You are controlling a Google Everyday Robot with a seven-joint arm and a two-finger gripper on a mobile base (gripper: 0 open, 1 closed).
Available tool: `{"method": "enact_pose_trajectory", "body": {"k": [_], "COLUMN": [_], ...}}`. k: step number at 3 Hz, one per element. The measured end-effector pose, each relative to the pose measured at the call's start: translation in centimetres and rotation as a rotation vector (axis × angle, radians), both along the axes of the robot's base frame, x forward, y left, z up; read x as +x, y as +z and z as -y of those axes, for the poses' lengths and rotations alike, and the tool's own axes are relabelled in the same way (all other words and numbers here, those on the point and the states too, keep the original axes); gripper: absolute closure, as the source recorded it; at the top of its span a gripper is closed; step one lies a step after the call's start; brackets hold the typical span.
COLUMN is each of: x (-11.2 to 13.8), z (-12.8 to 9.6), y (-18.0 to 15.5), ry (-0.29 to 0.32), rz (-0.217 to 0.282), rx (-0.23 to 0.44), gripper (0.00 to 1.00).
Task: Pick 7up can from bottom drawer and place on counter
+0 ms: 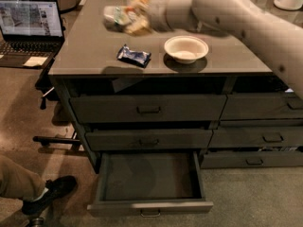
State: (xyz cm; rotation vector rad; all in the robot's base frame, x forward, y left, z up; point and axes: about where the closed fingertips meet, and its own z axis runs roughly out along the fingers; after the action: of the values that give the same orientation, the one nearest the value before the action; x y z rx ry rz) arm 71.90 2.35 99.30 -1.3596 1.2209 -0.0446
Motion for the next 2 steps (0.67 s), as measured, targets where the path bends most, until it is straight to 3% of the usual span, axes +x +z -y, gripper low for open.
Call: {"method": "enact_pose_trajectory", "body": {"k": [1,2], "x": [2.2,5.3], "z": [-5.5,-7.6], "y": [1.1,0.4], "ry": [0.125,0.166], "rz": [0.003,-0.025], "rx": [-0.038,-0.06], "gripper": [1.0,1.0]}}
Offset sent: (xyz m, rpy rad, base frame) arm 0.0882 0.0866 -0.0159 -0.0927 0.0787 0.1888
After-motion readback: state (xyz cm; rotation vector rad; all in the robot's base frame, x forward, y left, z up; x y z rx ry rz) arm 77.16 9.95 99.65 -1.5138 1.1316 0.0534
